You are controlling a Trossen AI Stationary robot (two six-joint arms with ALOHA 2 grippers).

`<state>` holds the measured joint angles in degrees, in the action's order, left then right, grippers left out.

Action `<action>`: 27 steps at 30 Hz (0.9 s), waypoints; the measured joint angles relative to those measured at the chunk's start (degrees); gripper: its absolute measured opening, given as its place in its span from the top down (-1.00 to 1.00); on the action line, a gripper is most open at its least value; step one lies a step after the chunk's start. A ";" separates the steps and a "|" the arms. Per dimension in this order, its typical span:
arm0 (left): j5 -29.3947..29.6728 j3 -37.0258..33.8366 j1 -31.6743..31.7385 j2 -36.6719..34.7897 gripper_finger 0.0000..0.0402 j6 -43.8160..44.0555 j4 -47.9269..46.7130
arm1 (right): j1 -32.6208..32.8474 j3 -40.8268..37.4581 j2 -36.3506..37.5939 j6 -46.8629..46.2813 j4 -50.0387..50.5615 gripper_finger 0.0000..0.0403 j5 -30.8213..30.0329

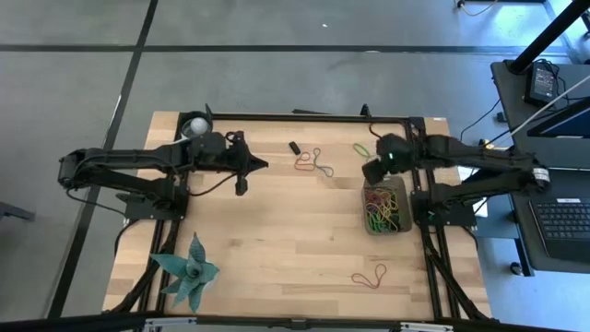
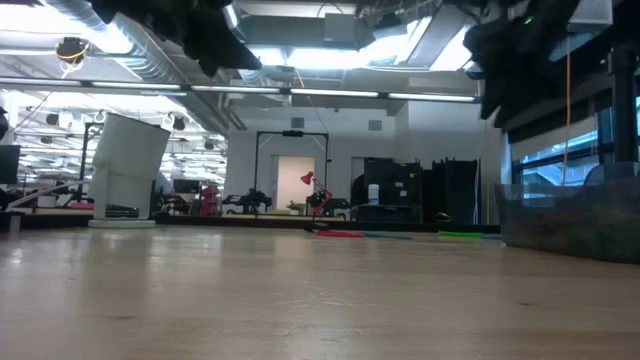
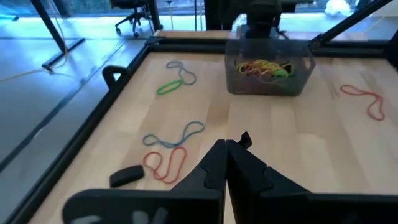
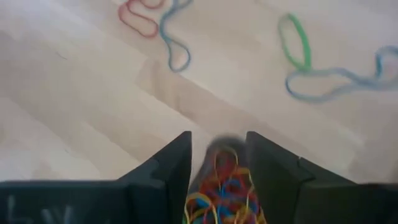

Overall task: Pick and place rubber bands into bin
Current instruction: Put the green rubber band into the black bin

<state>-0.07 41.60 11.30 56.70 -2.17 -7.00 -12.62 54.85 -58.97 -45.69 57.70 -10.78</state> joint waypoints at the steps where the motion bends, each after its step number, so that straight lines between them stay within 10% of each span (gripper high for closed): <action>1: 0.07 0.00 0.20 0.30 0.98 -0.27 0.01 | -2.74 0.01 -0.71 3.54 -1.54 0.23 1.59; 12: 4.78 0.00 0.97 1.53 0.98 -0.73 1.36 | -24.82 1.28 -19.06 33.75 -9.44 0.23 15.35; 27: 10.69 0.00 0.97 12.27 0.98 7.65 9.95 | -30.48 13.22 -43.67 58.18 -8.66 0.23 10.46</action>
<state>10.62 41.60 12.28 68.96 5.48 2.95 -43.09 68.07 -102.64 12.49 49.04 -0.32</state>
